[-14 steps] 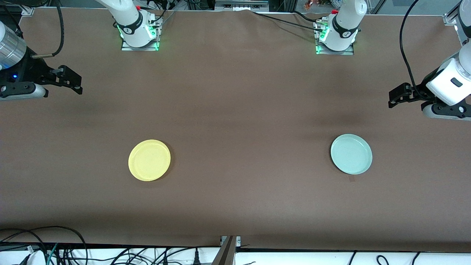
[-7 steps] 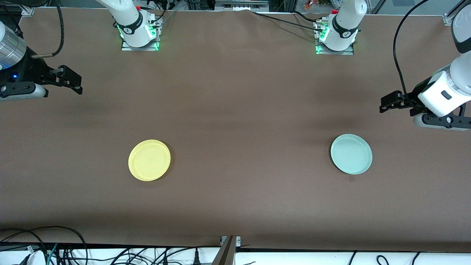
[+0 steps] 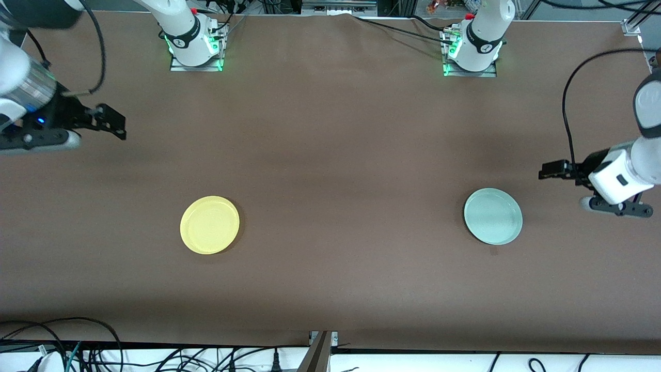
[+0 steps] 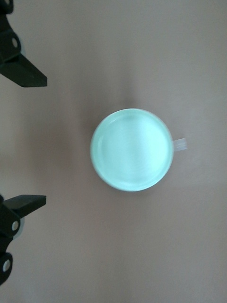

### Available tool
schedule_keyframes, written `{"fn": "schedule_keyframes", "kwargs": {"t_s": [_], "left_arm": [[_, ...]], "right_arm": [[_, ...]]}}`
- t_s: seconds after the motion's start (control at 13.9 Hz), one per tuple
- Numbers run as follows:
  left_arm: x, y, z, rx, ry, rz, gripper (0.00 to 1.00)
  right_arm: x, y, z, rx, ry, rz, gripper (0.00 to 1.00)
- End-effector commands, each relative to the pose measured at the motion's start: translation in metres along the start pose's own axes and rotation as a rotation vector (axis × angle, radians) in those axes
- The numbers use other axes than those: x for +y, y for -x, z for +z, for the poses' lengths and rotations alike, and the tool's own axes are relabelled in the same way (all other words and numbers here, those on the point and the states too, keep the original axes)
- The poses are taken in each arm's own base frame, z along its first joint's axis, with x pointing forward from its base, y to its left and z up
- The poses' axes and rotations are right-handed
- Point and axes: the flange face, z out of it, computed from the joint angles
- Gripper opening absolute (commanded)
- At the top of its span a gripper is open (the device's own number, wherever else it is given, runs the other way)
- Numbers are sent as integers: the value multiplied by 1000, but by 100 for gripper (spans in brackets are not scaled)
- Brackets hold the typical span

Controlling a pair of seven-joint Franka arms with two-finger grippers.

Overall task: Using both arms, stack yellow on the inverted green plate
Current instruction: 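Reach the right gripper to the yellow plate while the left gripper reaches the green plate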

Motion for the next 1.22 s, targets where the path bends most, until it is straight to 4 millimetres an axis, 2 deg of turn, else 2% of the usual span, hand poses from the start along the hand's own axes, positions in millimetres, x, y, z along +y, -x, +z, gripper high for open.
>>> {"fn": "schedule_keyframes", "kwargs": {"t_s": [0.0,0.29,0.36,0.5,0.65,0.86,1.01,1.08,1.15], "left_arm": [[-14,-34,43,26,-34,144,100],[-26,-62,111,33,-56,371,100],[-27,-66,133,25,-80,427,100],[-27,-70,168,31,-127,484,100],[-24,-69,198,42,-153,511,100],[-31,-65,242,73,-151,515,100],[-30,-63,252,88,-156,522,100],[-30,-63,259,80,-149,521,95],[-32,-63,264,76,-146,519,68]], "right_arm": [[-3,3,88,23,-6,-11,100],[-8,-29,212,23,22,-8,100],[-9,-36,246,28,27,-3,100],[-9,-49,292,49,42,-6,99],[-10,-66,319,54,42,4,98],[-6,-88,339,59,39,14,94],[-7,-97,348,58,44,12,87],[-6,-100,350,60,45,13,83],[-8,-103,354,59,45,14,79]]}}
